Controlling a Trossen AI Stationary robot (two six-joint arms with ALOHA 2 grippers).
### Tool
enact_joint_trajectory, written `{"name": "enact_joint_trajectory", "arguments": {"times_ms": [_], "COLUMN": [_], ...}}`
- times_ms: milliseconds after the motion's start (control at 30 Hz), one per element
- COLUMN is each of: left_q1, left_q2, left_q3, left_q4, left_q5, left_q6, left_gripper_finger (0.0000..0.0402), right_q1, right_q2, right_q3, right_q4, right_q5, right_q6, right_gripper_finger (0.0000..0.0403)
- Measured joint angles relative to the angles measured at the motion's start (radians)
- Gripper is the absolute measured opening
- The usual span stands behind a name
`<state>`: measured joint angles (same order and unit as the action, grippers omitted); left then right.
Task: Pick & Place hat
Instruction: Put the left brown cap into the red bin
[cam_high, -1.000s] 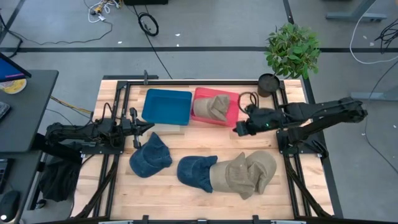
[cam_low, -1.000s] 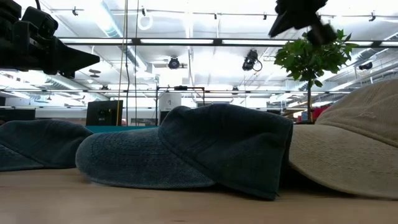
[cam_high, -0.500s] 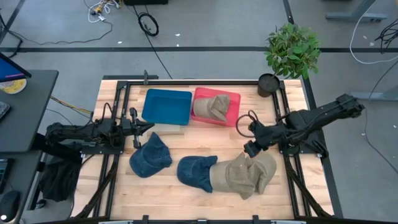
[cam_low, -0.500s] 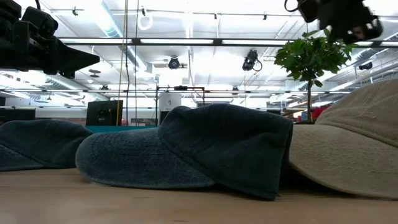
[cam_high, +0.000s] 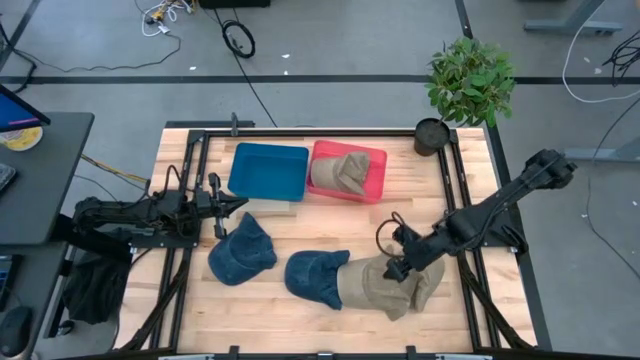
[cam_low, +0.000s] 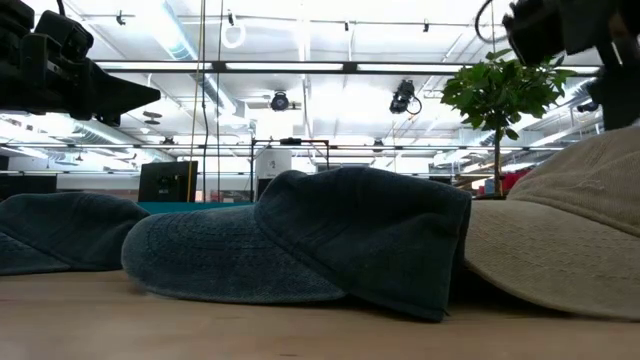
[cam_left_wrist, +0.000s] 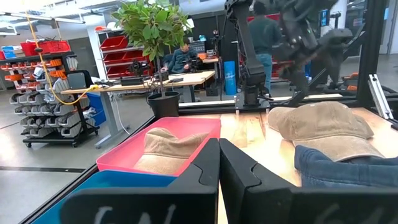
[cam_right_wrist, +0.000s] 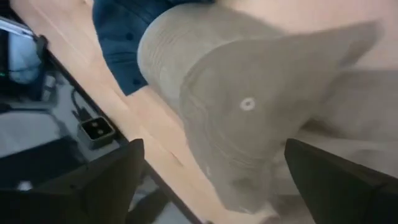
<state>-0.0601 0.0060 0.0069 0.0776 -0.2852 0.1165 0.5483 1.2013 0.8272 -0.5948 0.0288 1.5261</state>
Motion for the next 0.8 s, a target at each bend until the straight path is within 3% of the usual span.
{"name": "enact_joint_trajectory", "arguments": {"times_ms": [100, 567, 667, 800], "left_q1": [0.000, 0.000, 0.000, 0.000], "left_q2": [0.000, 0.000, 0.000, 0.000], "left_q3": [0.000, 0.000, 0.000, 0.000], "left_q4": [0.000, 0.001, 0.000, 0.000], "left_q5": [0.000, 0.000, 0.000, 0.000], "left_q6": [0.000, 0.000, 0.000, 0.000], "left_gripper_finger": [0.0003, 0.0003, 0.0003, 0.0003], "right_q1": [0.027, 0.050, 0.050, 0.050], "right_q2": [0.033, 0.194, 0.211, 0.211], "right_q3": [-0.062, -0.093, -0.093, -0.093], "right_q4": [0.118, 0.252, 0.257, 0.265], "right_q5": [0.012, -0.012, -0.016, -0.018], "right_q6": [0.051, 0.096, 0.096, 0.063], "right_gripper_finger": [0.0368, 0.0231, 0.0180, 0.0071]}}
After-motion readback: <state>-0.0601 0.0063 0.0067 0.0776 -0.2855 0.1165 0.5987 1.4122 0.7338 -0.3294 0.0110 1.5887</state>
